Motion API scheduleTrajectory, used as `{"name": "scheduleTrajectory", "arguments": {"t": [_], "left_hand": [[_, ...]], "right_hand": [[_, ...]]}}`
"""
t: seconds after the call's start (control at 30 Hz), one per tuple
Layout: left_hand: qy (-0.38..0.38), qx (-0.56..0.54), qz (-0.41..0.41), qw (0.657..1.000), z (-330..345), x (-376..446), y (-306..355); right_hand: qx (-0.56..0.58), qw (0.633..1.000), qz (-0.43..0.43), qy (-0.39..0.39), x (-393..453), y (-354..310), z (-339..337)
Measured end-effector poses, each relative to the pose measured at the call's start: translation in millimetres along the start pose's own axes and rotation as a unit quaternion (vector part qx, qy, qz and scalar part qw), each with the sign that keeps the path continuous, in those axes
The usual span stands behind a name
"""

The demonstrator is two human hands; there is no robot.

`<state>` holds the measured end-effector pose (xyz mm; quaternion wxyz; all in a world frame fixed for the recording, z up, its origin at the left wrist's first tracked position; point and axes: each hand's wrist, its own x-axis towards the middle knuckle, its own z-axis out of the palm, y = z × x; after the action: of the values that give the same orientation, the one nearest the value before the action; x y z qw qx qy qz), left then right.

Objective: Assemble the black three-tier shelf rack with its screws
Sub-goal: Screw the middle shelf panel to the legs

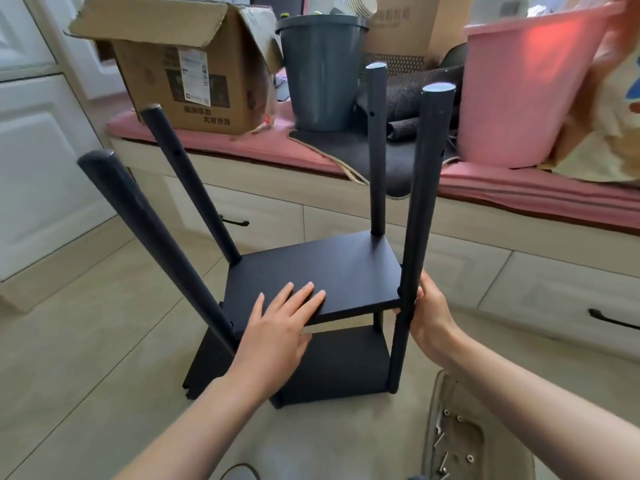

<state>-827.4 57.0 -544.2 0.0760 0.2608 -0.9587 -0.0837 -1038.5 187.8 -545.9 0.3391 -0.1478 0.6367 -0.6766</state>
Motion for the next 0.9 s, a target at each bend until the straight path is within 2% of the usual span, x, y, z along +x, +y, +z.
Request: {"name": "scheduleTrajectory", "arguments": {"t": [0.13,0.43,0.5,0.57,0.63,0.73,0.9], "left_hand": [[0.031,0.025,0.013,0.999,18.5,10.0,-1.1],[0.063,0.080,-0.007,0.995,37.2,23.1,14.2],[0.060,0.085,-0.012,0.995,37.1,23.3,15.9],[0.054,0.087,-0.016,0.995,37.4,23.4,17.8],[0.048,0.085,-0.021,0.995,37.2,23.1,19.4],[0.031,0.081,-0.023,0.996,33.0,22.3,22.2],[0.008,0.069,-0.021,0.997,27.8,19.0,26.7]], "right_hand": [[-0.012,0.999,-0.032,0.015,14.2,8.8,-5.7],[-0.105,0.988,0.054,0.096,15.0,2.1,-15.0],[-0.197,0.973,0.046,0.110,9.0,-5.2,-20.3],[-0.308,0.946,0.014,0.096,-3.3,-10.9,-24.5],[-0.369,0.927,0.005,0.072,-17.4,-16.3,-23.4],[-0.370,0.927,0.022,0.045,-22.2,-22.9,-21.5],[-0.352,0.933,0.041,0.059,-2.5,-32.3,-20.9]]}}
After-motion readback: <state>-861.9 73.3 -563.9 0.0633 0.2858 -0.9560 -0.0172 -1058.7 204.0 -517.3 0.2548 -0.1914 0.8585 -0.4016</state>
